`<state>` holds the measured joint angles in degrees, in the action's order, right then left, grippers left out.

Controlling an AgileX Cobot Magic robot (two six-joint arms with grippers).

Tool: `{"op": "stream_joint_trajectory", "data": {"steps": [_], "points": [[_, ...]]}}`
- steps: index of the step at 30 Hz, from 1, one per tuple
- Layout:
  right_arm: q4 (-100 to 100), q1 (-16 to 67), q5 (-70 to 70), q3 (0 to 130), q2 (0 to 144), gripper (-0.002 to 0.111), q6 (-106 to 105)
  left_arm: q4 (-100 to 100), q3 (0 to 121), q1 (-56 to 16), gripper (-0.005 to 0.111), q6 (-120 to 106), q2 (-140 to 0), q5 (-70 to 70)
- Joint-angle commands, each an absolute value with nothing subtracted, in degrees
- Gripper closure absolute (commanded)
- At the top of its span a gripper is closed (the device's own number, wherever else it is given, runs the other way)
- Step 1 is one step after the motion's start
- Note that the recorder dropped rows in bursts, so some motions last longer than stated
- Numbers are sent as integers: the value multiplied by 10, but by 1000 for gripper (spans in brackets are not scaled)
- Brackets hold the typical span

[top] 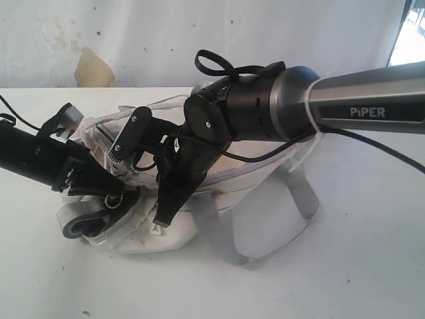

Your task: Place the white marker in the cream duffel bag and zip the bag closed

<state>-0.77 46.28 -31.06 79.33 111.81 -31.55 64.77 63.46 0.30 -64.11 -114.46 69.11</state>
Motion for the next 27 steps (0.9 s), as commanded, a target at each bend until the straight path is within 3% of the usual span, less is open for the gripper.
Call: {"op": "stream_joint_trajectory", "data": {"steps": [1,22,27], "points": [[-12,462,-312,792,1116,108,-312,577,673,10,107,-508,-1121,700],[-45,462,-363,792,1116,108,-312,492,863,10,107,-416,-1090,700],[-47,462,-369,792,1116,108,-307,472,883,10,107,-376,-1090,608]]}}
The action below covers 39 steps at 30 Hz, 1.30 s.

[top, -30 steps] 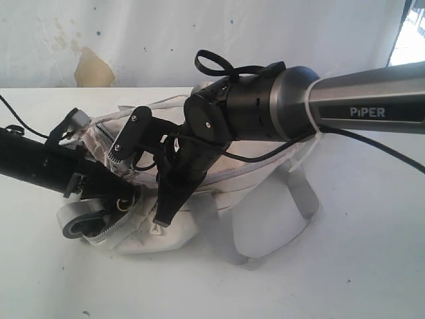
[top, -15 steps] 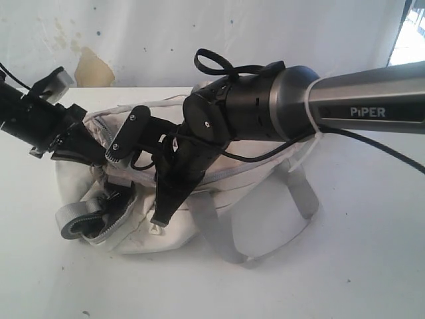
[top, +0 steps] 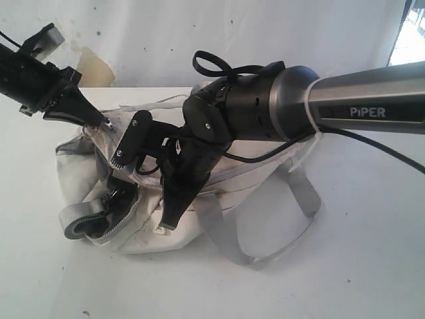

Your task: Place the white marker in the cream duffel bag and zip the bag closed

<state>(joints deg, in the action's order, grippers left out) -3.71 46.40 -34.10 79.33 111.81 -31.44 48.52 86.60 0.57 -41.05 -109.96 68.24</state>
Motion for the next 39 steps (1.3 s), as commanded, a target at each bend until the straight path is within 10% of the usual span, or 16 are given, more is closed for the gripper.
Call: {"op": "stream_joint_trajectory", "data": {"steps": [1,18,28,39], "points": [[-47,462,-369,792,1116,108,-307,460,887,10,107,-362,-1090,586],[-49,462,-321,792,1116,106,-306,421,887,10,99,-434,-1090,517],[4,462,-210,794,1085,43,-273,418,887,10,39,-425,-1066,546],[3,438,-418,794,984,42,-18,159,887,10,76,-89,-999,575]]}}
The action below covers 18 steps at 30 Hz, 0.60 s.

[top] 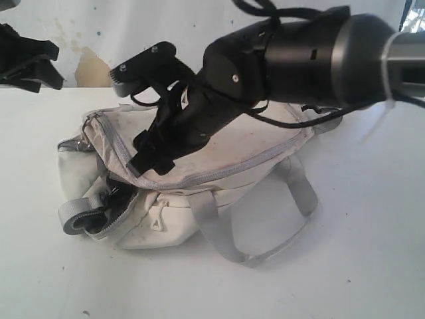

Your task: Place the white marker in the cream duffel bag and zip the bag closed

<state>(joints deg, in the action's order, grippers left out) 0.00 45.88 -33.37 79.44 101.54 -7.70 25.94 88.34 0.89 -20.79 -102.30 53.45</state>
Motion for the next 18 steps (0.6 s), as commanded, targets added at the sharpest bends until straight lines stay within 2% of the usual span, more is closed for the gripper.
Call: {"op": "stream_joint_trajectory", "data": {"steps": [1,4,7,12,18], "points": [[0,429,-447,794,977,45,0,145,886,10,81,-86,-993,590],[0,396,-509,794,967,61,37,137,858,10,95,-84,-969,602],[0,364,-568,793,964,84,37,137,804,10,106,-83,-937,583],[0,304,-597,774,964,108,37,99,706,10,107,-58,-884,540],[0,211,-588,720,964,108,27,73,617,10,107,-25,-845,526]]}}
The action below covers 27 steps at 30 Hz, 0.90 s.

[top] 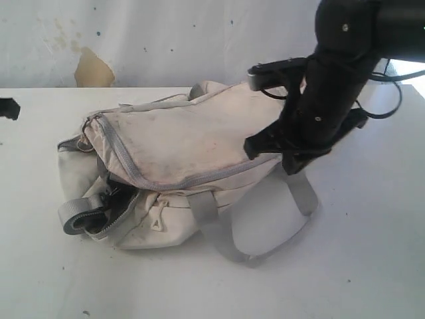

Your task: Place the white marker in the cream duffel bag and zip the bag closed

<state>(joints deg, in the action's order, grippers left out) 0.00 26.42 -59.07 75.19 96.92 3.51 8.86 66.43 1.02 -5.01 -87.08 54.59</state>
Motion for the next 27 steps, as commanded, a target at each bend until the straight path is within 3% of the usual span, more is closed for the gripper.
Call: {"op": "stream_joint_trajectory", "data": {"steps": [1,6,27], "points": [[0,198,-581,712,964,108,25,72,610,10,107,-25,-841,523],[0,141,-499,657,964,108,24,44,607,10,107,-20,-825,538],[45,-16,-478,625,966,108,-82,25,607,10,107,-15,-815,505]]}}
